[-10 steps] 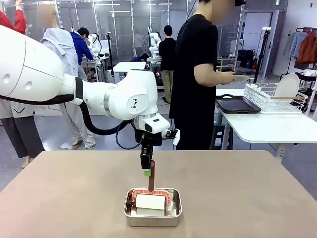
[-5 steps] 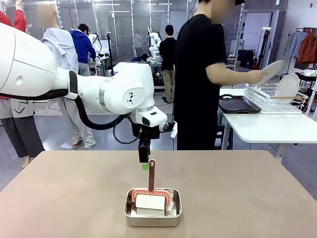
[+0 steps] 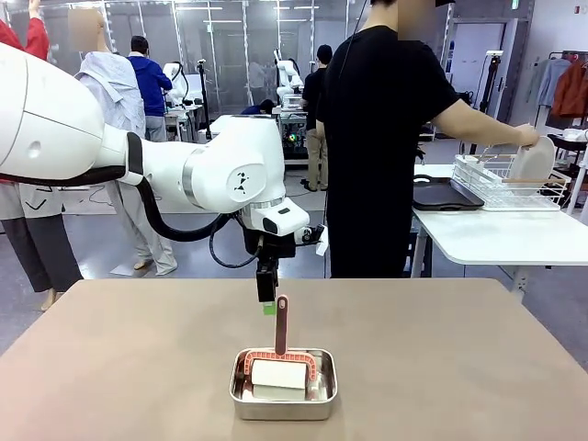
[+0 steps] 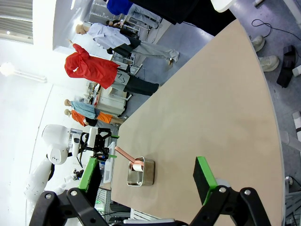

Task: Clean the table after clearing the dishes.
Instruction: Place the Lint Roller back on top of the Airtight Container.

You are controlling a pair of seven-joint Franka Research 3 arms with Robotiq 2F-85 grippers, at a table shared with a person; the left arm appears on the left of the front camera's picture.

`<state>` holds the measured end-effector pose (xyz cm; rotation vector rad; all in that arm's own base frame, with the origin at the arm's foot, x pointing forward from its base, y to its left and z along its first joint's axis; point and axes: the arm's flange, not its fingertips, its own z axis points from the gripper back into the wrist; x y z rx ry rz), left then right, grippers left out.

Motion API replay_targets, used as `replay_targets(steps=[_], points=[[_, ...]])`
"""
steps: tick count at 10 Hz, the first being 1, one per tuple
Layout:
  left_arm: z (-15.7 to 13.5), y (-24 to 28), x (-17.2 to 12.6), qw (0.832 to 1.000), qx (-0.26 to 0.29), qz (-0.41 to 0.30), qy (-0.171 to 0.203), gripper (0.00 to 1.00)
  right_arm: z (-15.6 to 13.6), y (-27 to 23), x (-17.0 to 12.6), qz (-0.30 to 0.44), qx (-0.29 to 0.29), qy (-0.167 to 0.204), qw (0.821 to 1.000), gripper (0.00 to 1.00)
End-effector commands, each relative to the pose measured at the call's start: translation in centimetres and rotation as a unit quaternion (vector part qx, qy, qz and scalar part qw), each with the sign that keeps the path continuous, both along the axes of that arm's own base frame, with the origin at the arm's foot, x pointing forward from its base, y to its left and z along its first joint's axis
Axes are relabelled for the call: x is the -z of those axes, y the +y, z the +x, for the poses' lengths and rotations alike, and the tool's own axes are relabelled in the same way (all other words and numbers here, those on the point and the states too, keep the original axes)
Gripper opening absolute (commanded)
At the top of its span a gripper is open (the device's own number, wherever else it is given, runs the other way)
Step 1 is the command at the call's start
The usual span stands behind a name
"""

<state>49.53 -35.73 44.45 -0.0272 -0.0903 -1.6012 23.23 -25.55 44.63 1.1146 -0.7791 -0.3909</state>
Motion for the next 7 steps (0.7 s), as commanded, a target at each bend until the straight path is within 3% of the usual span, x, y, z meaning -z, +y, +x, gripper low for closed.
replay_targets(steps=[1, 7], points=[[-0.07, 0.04, -0.15, 1.000, 0.000, 0.002, 0.002, 1.00, 0.16, 0.04, -0.18, 0.000, 0.003, -0.005, 1.000, 1.00], [-0.07, 0.04, -0.15, 1.000, 0.000, 0.002, 0.002, 1.00, 0.16, 0.04, -0.18, 0.000, 0.003, -0.005, 1.000, 1.00]])
